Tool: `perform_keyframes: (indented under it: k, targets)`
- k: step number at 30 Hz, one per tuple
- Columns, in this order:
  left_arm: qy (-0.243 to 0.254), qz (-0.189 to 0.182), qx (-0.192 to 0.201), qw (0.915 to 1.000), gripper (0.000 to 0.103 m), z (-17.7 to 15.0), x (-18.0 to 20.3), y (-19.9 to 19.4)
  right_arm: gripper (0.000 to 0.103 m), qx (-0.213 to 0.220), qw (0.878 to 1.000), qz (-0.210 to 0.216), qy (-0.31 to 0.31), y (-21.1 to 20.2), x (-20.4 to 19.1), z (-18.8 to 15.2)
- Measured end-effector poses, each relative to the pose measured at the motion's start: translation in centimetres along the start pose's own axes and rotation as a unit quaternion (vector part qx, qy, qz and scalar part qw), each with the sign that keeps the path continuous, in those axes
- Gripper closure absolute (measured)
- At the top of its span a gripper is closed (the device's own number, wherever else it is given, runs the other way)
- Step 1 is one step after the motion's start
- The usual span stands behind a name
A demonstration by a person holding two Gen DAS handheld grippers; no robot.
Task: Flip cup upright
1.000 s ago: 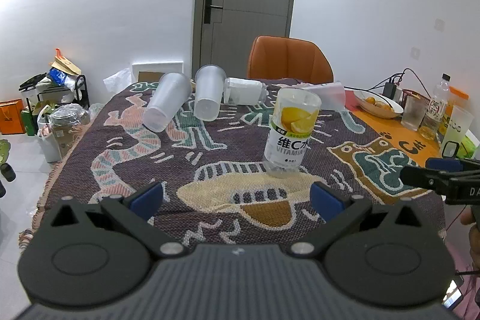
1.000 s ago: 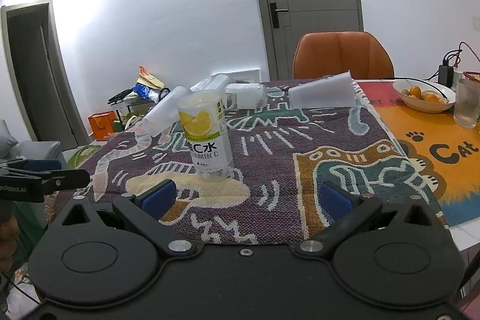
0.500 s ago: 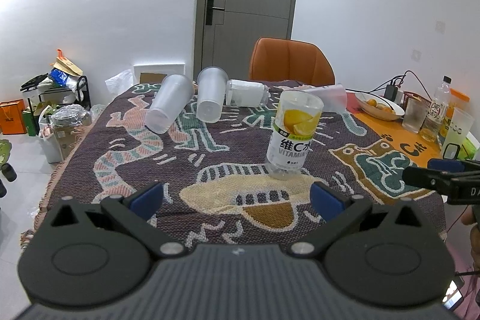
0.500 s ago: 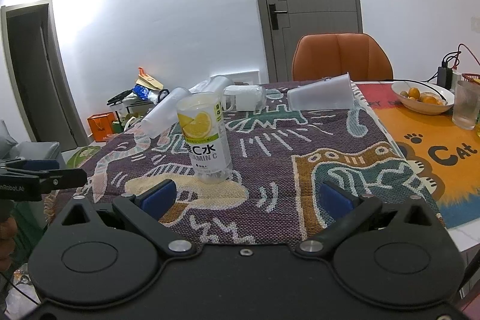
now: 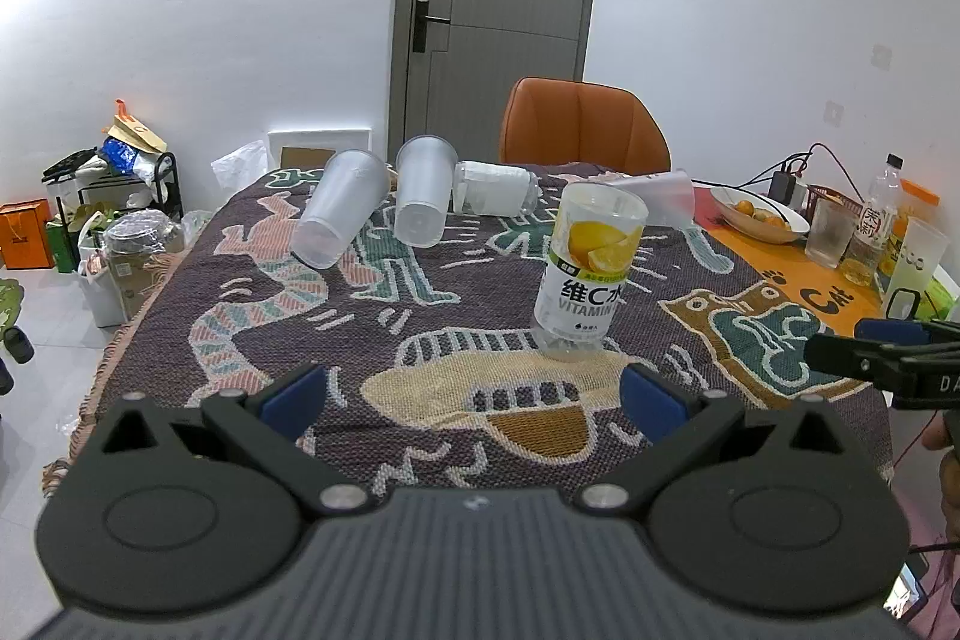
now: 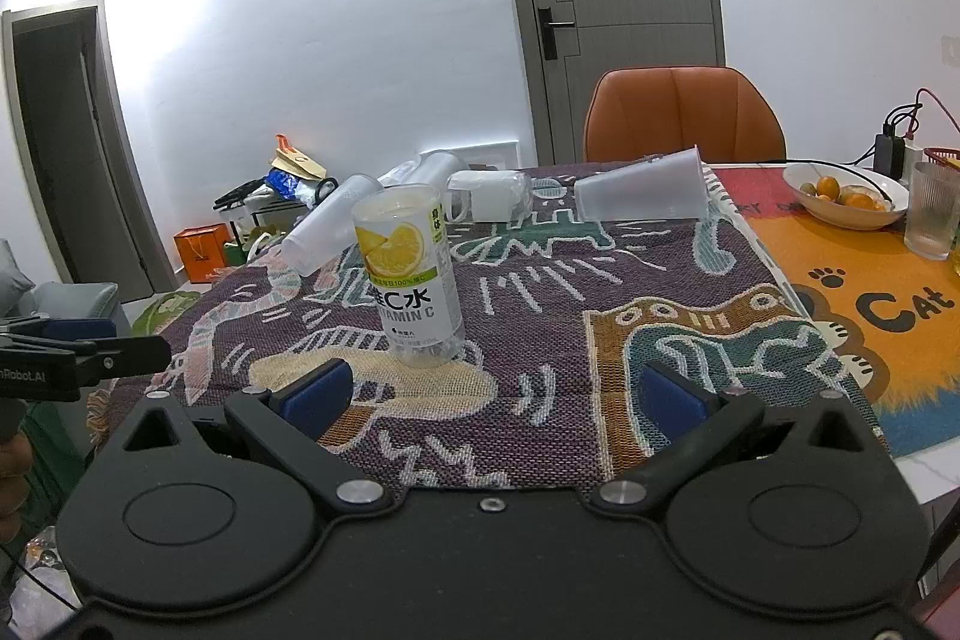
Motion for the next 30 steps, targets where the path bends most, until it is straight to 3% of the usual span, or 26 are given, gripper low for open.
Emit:
perform_keyframes:
  k: [30]
  targets:
    - [0.011, -0.009, 0.002, 0.9999, 0.000, -0.27, 0.84, -0.04, 0.000, -0.005, 1.000, -0.007, 0.000, 0.38, 0.18, -0.29]
Point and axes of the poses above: each gripper's, at about its wrist camera, not at the fingertips, and y roughly the way its jaws point, x to its right, z to its top, the point moved 7 cm from there along y, roughly the way its jaws point, and after that the axes turned 9 degrees about -y, right-handed, at the moved point
